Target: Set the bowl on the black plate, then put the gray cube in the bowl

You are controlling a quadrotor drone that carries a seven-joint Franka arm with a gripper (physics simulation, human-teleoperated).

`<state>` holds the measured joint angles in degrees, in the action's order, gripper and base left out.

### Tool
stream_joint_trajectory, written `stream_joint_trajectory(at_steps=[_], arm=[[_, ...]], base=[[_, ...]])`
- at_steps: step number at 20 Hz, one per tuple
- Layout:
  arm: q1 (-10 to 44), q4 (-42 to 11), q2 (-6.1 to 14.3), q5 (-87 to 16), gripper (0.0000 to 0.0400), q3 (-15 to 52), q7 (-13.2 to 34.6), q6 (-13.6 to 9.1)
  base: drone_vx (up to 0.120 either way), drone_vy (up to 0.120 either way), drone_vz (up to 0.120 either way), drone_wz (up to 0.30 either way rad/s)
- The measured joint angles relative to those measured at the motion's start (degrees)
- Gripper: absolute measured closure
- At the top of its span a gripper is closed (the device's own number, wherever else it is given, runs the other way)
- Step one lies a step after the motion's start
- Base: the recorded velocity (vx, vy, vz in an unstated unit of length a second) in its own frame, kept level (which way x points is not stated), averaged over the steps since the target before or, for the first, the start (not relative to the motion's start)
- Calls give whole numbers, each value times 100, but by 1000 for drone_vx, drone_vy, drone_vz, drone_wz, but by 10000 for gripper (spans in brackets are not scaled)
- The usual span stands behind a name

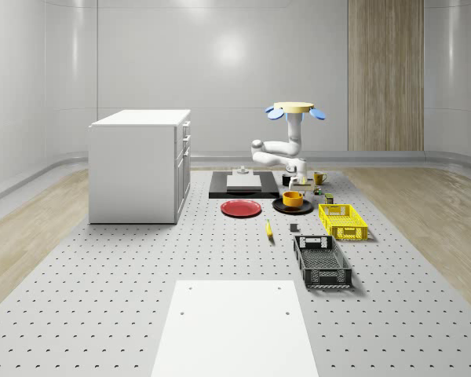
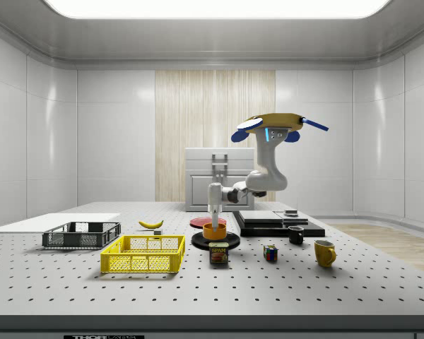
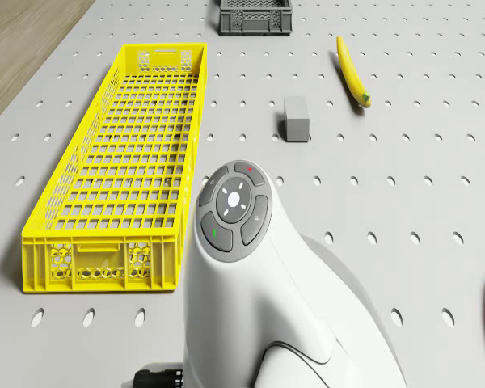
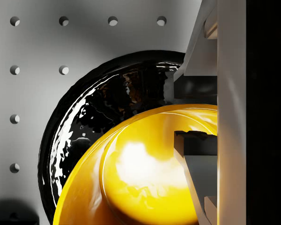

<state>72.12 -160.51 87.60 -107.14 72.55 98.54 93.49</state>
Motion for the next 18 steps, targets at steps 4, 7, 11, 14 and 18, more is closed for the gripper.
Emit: stream_joint_trajectory(at_steps=[4, 7, 11, 14, 18], arm=[[26, 0, -3, 0, 102, 1, 26, -4], [15, -33, -3, 117, 48, 127, 35, -53], [5, -65, 3, 245, 18, 262, 44, -98], [3, -76, 10, 295, 8, 312, 48, -109], [4, -82, 22, 330, 3, 345, 52, -110]], base=[[0, 0, 0, 0], [0, 0, 40, 0], [60, -90, 60, 0], [120, -120, 0, 0], [120, -120, 0, 0]])
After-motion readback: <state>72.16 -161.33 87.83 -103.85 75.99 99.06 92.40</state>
